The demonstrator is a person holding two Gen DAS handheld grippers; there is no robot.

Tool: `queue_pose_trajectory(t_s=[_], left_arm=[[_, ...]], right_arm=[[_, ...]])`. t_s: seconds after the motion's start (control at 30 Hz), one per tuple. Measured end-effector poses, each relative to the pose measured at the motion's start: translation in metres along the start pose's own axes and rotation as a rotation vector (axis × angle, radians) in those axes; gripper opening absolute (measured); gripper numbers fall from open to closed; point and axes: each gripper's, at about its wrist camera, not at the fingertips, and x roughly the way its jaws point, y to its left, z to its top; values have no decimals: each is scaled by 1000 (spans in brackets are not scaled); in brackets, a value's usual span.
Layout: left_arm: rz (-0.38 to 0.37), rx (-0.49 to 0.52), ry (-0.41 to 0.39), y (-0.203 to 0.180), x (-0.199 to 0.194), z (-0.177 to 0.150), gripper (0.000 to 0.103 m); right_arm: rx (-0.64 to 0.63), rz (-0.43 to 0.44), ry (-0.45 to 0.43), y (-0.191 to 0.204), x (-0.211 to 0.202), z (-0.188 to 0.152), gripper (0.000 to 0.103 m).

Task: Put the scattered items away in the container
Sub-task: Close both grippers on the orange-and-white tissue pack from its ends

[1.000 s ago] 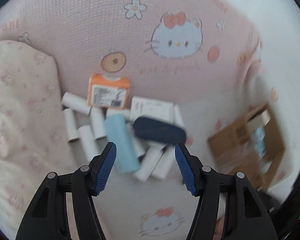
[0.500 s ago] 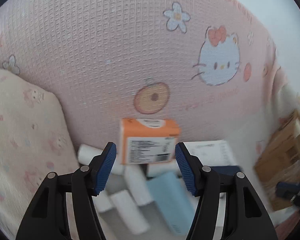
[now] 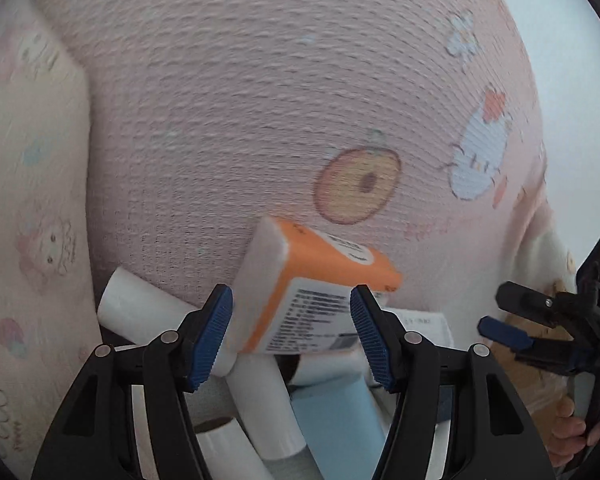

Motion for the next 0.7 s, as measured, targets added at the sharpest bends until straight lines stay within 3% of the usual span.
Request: queue_pose_trajectory(t_s=[0.17,0.37,0.47,0.53,0.6,0.7], left_arm=[[-91,-110,-37,18,4,-3,65],[-240,-182,-167,22,-8,-6,65],[-235,-147,-168,15,-4,-6,65],[-203,-120,-158,10,-1,-8,65],[-192,-98,-159,7,2,-9,65],[-172,-62,-153,0,5,-8,65]], right_arm=[[138,77,0,-6,36,4,66],[230,82,-42,-11,68,14,67],[237,135,-40,-7,78,16,67],[211,139,-16,-1,86,15,63],[175,127,18,6,93,14,39],[61,62,22,20,93,7,37]])
